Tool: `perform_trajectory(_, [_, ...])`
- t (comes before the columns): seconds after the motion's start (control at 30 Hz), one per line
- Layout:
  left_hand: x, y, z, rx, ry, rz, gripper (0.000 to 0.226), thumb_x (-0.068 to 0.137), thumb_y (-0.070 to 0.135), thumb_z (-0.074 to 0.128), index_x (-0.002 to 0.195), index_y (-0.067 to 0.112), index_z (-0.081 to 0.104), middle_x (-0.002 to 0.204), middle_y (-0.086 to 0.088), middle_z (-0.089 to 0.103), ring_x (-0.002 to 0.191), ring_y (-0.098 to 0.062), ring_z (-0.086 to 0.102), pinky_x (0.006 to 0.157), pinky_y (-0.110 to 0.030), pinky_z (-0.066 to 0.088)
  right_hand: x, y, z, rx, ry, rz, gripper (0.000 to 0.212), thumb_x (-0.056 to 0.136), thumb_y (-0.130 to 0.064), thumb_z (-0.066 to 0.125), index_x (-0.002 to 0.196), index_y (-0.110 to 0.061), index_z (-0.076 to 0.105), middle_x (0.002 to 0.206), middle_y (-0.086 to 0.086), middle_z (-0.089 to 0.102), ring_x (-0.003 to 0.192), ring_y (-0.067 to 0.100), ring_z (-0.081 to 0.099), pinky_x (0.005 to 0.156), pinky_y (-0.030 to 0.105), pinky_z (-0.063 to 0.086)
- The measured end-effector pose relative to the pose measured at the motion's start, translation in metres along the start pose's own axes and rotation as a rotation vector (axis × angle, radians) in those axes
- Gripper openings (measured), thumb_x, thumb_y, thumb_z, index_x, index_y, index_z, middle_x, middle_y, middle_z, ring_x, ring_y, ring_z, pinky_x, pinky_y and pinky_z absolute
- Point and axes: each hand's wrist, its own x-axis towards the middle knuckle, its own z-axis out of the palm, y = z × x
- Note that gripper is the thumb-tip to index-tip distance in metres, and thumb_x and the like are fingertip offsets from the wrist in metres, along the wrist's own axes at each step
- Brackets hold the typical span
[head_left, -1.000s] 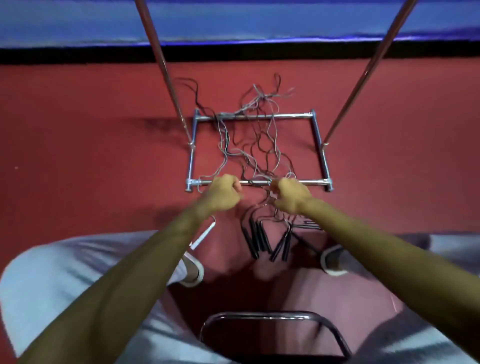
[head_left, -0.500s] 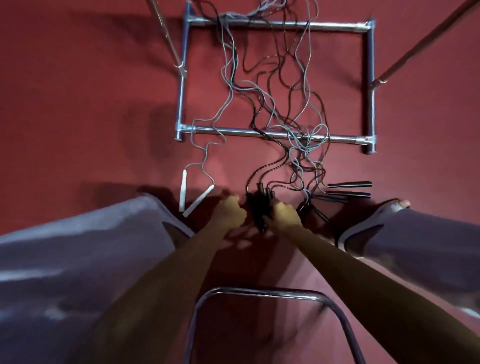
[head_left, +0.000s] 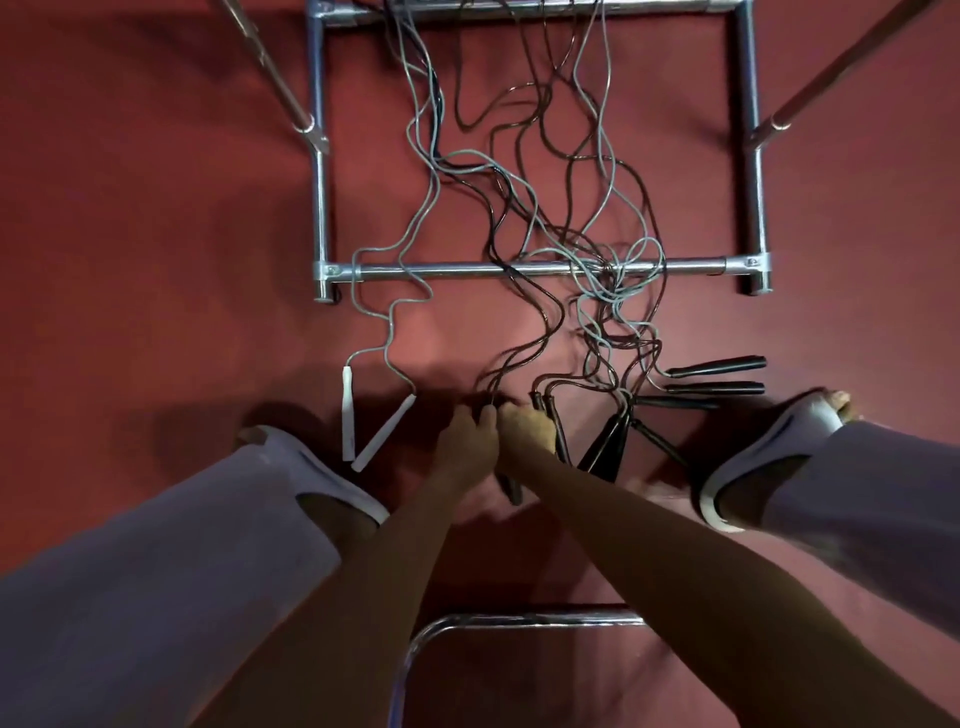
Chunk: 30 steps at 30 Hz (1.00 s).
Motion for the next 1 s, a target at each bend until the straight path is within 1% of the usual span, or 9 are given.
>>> perform_trajectory(0.17, [-0.008,0.023,0.003,-0.31,-0.05,-0.122,0.047,0.088,0.047,0.075,0.099,0.001,0.077,0.093,-0.011,0.075,0.087,-0.025,0.07,0.08,-0.03,0.05,-0.027,0.0,-0.014,0.082,-0.022,-0.095,0.04,0.101,-0.028,0.049,0.134,-0.007,0.057,0.126,0.009,0.065,0.123,0.027,0.061,0.103,0.037,0.048])
perform_trajectory(0.27, [-0.032,0.047,-0.007,-0.344,-0.003,-0.008,0.019,0.09,0.024,0.075,0.078,0.011,0.074,0.078,-0.006,0.072,0.072,-0.02,0.066,0.076,-0.033,0.053,-0.064,0.012,-0.047,0.184,-0.005,-0.181,0.048,0.087,-0.034,0.065,0.124,-0.004,0.062,0.112,0.014,0.071,0.107,0.033,0.069,0.09,0.039,0.054])
perform_trajectory(0.4, [-0.079,0.093,-0.031,-0.372,-0.112,0.032,0.029,0.093,0.001,0.063,0.065,0.011,0.062,0.051,0.001,0.063,0.054,-0.016,0.057,0.053,-0.023,0.047,-0.131,0.021,-0.115,0.165,-0.023,-0.307,0.044,0.08,-0.048,0.073,0.099,-0.009,0.065,0.091,0.01,0.071,0.082,0.029,0.069,0.074,0.035,0.058])
perform_trajectory(0.5, [-0.128,0.134,-0.047,-0.264,-0.119,0.191,0.036,0.097,-0.001,0.053,0.063,0.013,0.059,0.045,0.005,0.05,0.05,-0.015,0.041,0.046,-0.02,0.035,-0.17,0.038,-0.187,0.06,-0.344,-0.274,0.055,0.076,-0.061,0.079,0.078,-0.009,0.062,0.07,0.001,0.07,0.057,0.018,0.063,0.061,0.027,0.053])
perform_trajectory(0.57, [-0.166,0.157,-0.064,-0.21,-0.112,0.292,0.036,0.097,0.003,0.05,0.063,0.011,0.058,0.036,0.008,0.041,0.045,-0.017,0.034,0.046,-0.022,0.036,-0.19,0.053,-0.236,-0.102,-0.512,-0.18,0.061,0.071,-0.062,0.084,0.086,-0.005,0.069,0.084,0.009,0.076,0.057,0.022,0.068,0.062,0.03,0.057])
perform_trajectory(0.67, [-0.231,0.173,-0.094,-0.024,-0.273,0.429,0.032,0.087,0.01,0.061,0.057,0.013,0.05,0.036,0.004,0.032,0.033,-0.015,0.027,0.047,-0.025,0.032,-0.212,0.077,-0.275,-0.345,-0.175,-0.125,0.095,0.065,-0.058,0.09,0.136,-0.007,0.051,0.126,0.013,0.065,0.091,0.029,0.07,0.081,0.039,0.059])
perform_trajectory(0.77, [-0.284,0.18,-0.124,0.3,-0.452,0.701,0.042,0.075,0.008,0.074,0.044,0.019,0.048,0.04,0.002,0.036,0.036,-0.014,0.032,0.046,-0.024,0.031,-0.22,0.097,-0.275,-0.117,0.296,-0.366,0.14,0.058,-0.053,0.093,0.161,-0.028,0.003,0.163,0.015,0.019,0.142,0.036,0.041,0.108,0.045,0.046])
perform_trajectory(0.9, [-0.315,0.185,-0.154,0.377,-0.711,0.904,0.062,0.081,-0.003,0.073,0.047,0.027,0.03,0.048,0.01,0.026,0.044,-0.01,0.025,0.05,-0.035,0.033,-0.213,0.083,-0.274,0.023,0.545,-0.728,0.071,0.074,-0.061,0.052,0.141,-0.036,0.055,0.165,0.006,0.026,0.136,0.03,0.039,0.101,0.047,0.045])
perform_trajectory(1.0, [-0.303,0.187,-0.169,0.29,-0.625,0.979,0.06,0.077,0.001,0.073,0.048,0.029,0.028,0.05,0.008,0.024,0.047,-0.013,0.022,0.051,-0.035,0.027,-0.2,0.065,-0.272,0.117,0.462,-0.742,0.049,0.081,-0.05,0.033,0.092,-0.024,0.073,0.121,0.0,0.068,0.109,0.023,0.055,0.094,0.044,0.046])
